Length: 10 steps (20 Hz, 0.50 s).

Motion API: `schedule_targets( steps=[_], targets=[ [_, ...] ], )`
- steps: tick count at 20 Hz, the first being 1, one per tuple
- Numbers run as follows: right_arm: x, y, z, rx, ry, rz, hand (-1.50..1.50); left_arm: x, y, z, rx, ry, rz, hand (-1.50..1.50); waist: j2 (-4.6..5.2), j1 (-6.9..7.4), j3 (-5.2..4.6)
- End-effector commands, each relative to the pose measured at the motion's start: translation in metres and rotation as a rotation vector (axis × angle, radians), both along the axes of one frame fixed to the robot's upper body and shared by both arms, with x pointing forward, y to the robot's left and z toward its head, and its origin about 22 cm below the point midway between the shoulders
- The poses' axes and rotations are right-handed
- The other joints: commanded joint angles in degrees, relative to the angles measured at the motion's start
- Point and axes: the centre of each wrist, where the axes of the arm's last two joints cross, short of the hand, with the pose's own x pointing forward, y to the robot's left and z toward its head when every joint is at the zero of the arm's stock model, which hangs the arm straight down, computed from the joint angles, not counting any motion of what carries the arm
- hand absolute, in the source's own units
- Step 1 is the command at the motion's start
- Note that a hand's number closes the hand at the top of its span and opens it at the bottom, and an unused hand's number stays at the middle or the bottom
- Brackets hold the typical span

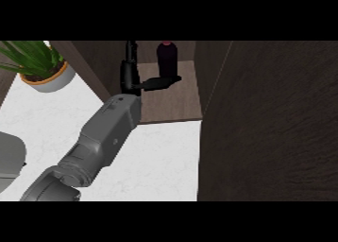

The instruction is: Pick up the wine, place it into the cabinet and close the cabinet

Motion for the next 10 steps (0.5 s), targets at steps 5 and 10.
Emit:
schedule_targets(
  steps=[5,10],
  targets=[
    [-0.015,0.0,0.012,0.011,-0.023,0.007,-1.5,-0.02,0.018,-0.038,-0.03,0.051,-0.032,-1.5,-0.24,1.68,-0.25],
    [-0.009,0.005,0.008,0.019,-0.01,0.0,-1.5,-0.024,0.021,-0.043,-0.133,0.037,-0.059,-1.5,-0.34,1.8,-0.27]
  ],
)
